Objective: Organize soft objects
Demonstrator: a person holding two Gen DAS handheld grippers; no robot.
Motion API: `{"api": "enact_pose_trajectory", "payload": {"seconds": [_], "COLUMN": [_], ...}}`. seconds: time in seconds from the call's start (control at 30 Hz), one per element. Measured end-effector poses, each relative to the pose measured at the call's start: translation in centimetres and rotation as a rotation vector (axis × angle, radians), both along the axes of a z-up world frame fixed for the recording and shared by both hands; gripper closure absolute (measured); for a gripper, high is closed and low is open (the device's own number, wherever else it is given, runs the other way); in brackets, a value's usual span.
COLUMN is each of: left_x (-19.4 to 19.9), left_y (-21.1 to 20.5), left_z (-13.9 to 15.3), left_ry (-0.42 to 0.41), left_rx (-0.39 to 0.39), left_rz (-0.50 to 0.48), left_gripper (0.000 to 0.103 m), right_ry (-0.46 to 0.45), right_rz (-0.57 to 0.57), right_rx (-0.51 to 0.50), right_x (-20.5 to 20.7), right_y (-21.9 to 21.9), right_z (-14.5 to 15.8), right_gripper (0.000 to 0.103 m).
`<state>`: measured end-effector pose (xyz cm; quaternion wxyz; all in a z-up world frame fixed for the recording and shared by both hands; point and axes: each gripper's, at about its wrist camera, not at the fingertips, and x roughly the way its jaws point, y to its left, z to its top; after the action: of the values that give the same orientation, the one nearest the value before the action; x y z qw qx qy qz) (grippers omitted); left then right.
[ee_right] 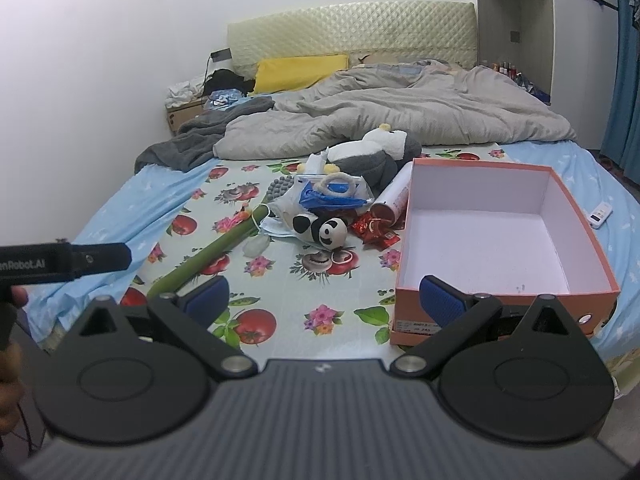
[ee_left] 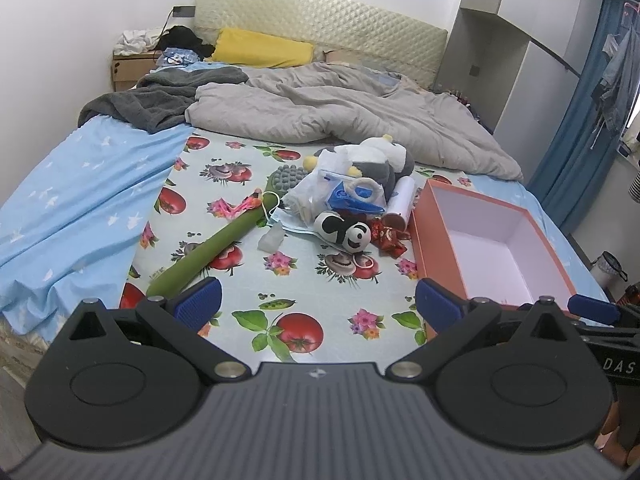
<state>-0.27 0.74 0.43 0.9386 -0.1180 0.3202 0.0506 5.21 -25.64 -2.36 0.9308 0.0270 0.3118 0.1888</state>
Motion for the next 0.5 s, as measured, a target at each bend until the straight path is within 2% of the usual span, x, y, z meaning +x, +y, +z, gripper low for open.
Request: {"api": "enact_pose_trajectory", "payload": {"seconds": [0.5], "left_x": [0.16], "left_y": [-0.59], "left_z": [-0.14], "left_ry": [0.000], "left_rx": [-0.001], "left_rz": [-0.008], "left_gripper": [0.000], "right_ry": [-0.002], "right_rz": [-0.008], "right_rx": [-0.001], "right_x": [-0.10], "right_y": [0.33], "right_z": [-0.02], "right_gripper": [0.000]}}
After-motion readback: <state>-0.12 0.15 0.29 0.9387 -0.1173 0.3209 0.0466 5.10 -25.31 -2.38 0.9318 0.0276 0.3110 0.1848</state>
